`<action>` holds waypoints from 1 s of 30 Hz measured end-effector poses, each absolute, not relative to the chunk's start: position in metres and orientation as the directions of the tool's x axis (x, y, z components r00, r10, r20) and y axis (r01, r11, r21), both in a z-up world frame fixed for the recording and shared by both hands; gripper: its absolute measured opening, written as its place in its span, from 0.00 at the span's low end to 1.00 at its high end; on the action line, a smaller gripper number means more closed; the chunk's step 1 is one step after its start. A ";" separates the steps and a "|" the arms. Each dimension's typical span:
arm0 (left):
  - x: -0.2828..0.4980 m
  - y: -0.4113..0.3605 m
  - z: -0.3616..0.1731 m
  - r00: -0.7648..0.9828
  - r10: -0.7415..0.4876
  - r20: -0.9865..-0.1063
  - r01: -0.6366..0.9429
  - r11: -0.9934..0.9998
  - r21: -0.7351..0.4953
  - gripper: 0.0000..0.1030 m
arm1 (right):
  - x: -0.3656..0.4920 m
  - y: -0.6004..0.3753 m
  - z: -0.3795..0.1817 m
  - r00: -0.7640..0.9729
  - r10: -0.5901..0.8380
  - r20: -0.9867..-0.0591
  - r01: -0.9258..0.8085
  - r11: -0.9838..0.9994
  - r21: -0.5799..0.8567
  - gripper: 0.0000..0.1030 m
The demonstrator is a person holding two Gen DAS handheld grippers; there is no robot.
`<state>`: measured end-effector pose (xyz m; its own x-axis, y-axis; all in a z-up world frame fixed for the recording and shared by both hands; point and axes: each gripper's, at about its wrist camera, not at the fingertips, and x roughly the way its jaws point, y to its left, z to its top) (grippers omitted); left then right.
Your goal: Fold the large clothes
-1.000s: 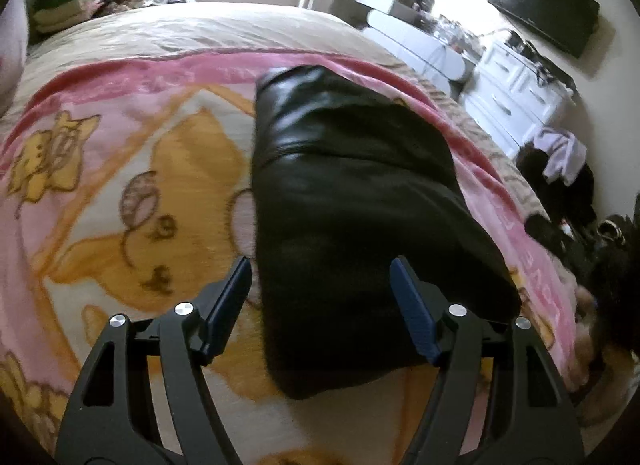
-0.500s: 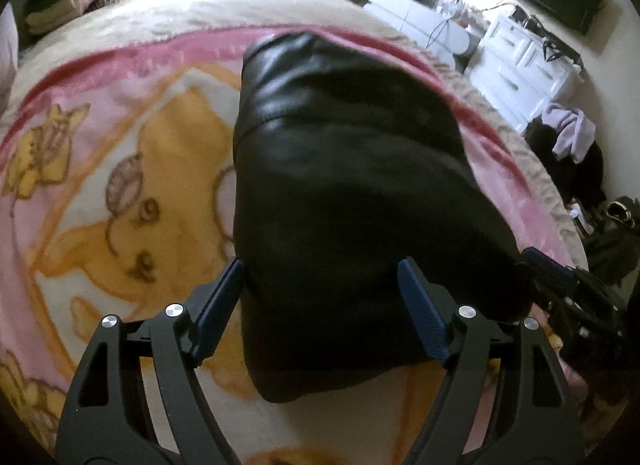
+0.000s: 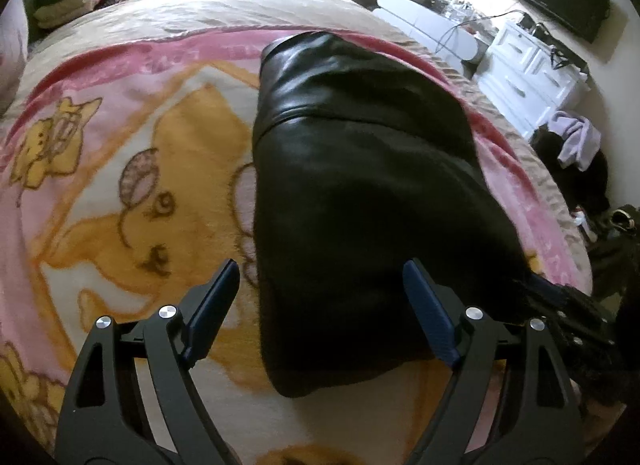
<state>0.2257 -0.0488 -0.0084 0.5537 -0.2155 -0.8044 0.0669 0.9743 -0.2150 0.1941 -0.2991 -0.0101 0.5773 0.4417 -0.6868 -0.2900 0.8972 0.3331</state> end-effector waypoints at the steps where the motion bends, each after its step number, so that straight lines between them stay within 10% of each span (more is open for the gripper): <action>1: 0.227 -0.047 -0.012 0.546 -0.222 -0.807 0.063 0.972 -0.225 0.77 | 0.195 -0.299 -0.011 0.575 0.434 -0.694 -0.288 0.901 0.325 0.34; 24: 0.235 -0.050 -0.027 0.502 -0.241 -0.831 0.058 0.968 -0.246 0.86 | 0.206 -0.300 -0.045 0.531 0.373 -0.761 -0.226 0.928 0.297 0.41; 30: 0.232 -0.050 -0.020 0.501 -0.250 -0.829 0.061 0.965 -0.255 0.86 | 0.201 -0.303 -0.033 0.539 0.434 -0.722 -0.255 0.901 0.351 0.66</action>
<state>0.2325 -0.0498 -0.0195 0.5005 -0.2501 -0.8288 0.0607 0.9652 -0.2545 0.2014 -0.3025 -0.0332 0.5391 0.4335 -0.7221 -0.2550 0.9011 0.3506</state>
